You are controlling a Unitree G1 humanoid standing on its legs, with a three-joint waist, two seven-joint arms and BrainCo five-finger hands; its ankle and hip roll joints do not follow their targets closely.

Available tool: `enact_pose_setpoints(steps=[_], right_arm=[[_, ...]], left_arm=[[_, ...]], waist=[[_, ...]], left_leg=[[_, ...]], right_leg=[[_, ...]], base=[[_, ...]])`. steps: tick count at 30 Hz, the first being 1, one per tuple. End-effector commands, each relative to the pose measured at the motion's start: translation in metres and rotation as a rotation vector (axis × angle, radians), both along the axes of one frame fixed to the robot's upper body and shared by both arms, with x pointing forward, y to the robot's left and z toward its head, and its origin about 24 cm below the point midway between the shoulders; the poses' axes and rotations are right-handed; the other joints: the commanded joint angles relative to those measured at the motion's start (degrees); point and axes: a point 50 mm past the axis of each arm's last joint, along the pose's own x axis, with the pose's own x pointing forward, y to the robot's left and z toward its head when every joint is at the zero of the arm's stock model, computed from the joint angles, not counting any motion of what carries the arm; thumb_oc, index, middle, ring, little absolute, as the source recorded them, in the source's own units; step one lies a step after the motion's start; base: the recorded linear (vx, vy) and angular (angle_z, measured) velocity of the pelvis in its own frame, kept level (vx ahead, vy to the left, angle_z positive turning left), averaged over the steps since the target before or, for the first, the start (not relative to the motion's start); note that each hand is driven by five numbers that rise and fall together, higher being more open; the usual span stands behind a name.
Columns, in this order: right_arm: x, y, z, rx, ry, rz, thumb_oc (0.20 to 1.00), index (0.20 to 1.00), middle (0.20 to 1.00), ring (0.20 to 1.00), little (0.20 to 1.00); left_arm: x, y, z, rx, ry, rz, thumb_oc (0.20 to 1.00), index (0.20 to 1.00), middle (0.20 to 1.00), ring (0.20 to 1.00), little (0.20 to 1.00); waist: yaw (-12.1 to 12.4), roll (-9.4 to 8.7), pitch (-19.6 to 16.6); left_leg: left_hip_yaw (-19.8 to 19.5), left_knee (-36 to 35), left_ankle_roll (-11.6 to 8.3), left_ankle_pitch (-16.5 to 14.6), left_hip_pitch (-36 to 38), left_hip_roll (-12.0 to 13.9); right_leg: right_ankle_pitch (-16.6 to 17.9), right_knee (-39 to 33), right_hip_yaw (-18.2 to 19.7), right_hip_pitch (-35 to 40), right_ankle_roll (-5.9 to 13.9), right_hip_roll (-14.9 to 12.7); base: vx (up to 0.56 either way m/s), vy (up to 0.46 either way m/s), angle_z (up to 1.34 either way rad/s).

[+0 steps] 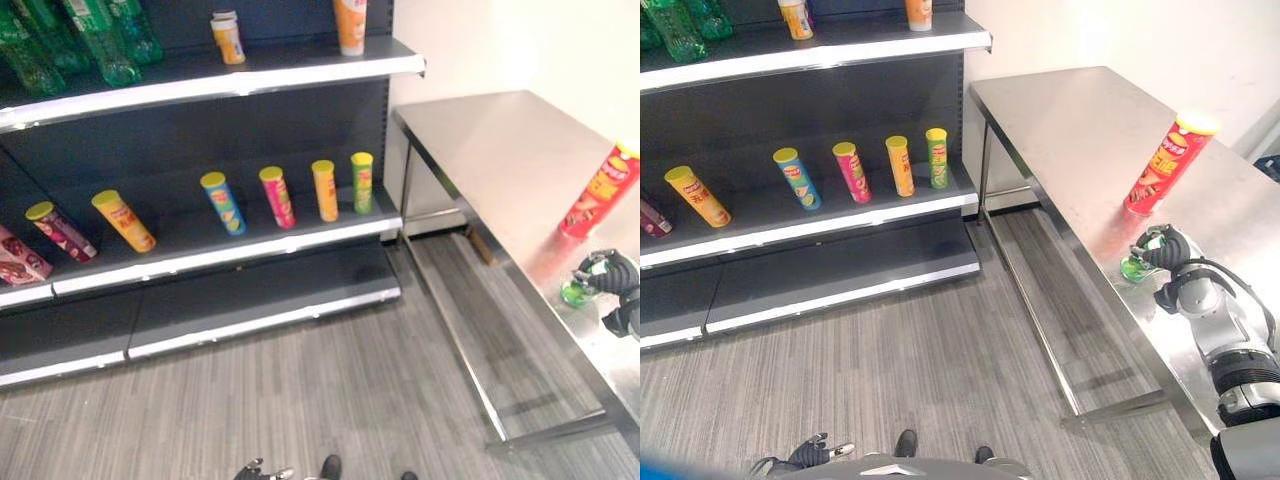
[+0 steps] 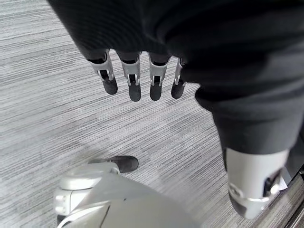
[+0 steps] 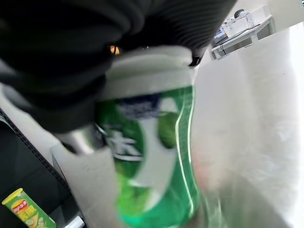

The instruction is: Put the goods on the table back onto the shelves and tidy them up.

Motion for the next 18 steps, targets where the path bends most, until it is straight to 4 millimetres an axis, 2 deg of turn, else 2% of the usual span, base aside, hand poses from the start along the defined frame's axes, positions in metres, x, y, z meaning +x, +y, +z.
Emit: enact_pose_setpoints(steps=[1,9,11,12,13,14,16,18], right_arm=[[0.015,0.015,0.018,-0.015,-0.086,0.068,0.200,0.200,0.200,0.200,0.200],[0.006,0.019,0.061,-0.059,-0.284,0.128,0.200,0.200,0.200,0.200,0.200],[0.005,0.024,0.074,-0.068,-0.344,0.166,0.200,0.200,0.200,0.200,0.200],[0.004,0.027,0.081,-0.073,-0.374,0.178,0.200,0.200,0.200,0.200,0.200],[0.000,0.031,0.099,-0.105,-0.443,0.211,0.200,0.200,0.200,0.200,0.200],[0.000,0.031,0.099,-0.105,-0.443,0.210,0.200,0.200,0.200,0.200,0.200],[-0.008,0.023,0.106,-0.153,-0.449,0.186,0.200,0.200,0.200,0.200,0.200],[-0.013,0.020,0.112,-0.188,-0.459,0.179,0.200,0.200,0.200,0.200,0.200]], left_arm=[[0.015,0.019,0.007,0.056,-0.034,0.033,1.000,1.000,1.000,1.000,1.000],[0.020,0.024,0.010,0.068,-0.055,0.035,1.000,1.000,1.000,1.000,1.000],[0.025,0.024,0.011,0.066,-0.073,0.032,1.000,1.000,1.000,1.000,1.000],[0.029,0.025,0.013,0.065,-0.088,0.031,1.000,1.000,1.000,1.000,1.000],[0.038,0.024,0.015,0.053,-0.121,0.050,1.000,1.000,1.000,1.000,1.000],[0.038,0.024,0.015,0.054,-0.121,0.049,1.000,1.000,1.000,1.000,1.000],[0.044,0.021,0.020,0.013,-0.186,0.073,1.000,1.000,1.000,1.000,1.000],[0.037,0.018,0.017,-0.007,-0.166,0.085,1.000,1.000,1.000,1.000,1.000]], waist=[[1.3,-4.49,0.2],[0.3,-5.00,0.9],[0.5,-5.58,2.0],[0.8,-5.88,3.2],[1.3,-6.73,5.1],[1.2,-6.72,4.9],[1.0,-6.52,5.4],[0.9,-5.95,5.0]], left_leg=[[7.6,0.6,-2.22,-6.2,5.1,0.2],[8.6,1.5,-2.60,-6.6,5.4,1.7],[8.8,6.5,-2.74,-7.7,2.9,1.6],[8.4,9.6,-2.86,-8.0,0.7,0.9],[7.0,16.8,-2.93,-8.7,-5.1,-1.2],[6.9,17.1,-2.91,-8.8,-5.4,-1.3],[8.8,17.4,-2.96,-7.5,-8.8,0.1],[11.7,12.5,-2.98,-3.9,-10.3,3.4]], right_leg=[[-7.2,3.6,0.2,1.0,2.04,-1.6],[-7.3,3.2,2.0,0.7,1.57,-0.3],[-7.5,3.5,2.4,0.2,1.27,-0.4],[-7.5,3.7,2.5,-0.1,1.12,-0.5],[-7.4,3.9,2.1,-0.7,0.88,-1.3],[-7.4,3.9,2.0,-0.9,0.90,-1.3],[-7.5,3.8,0.8,-1.1,1.32,-2.1],[-7.7,3.6,0.0,-1.3,1.90,-2.3]], base=[[0.00,0.000,0.00],[0.00,-0.050,-0.06],[-0.09,-0.073,-0.08],[-0.19,-0.072,0.00],[-0.15,-0.046,0.15],[-0.10,-0.008,0.36],[0.01,0.079,0.46],[0.10,0.153,0.49]])
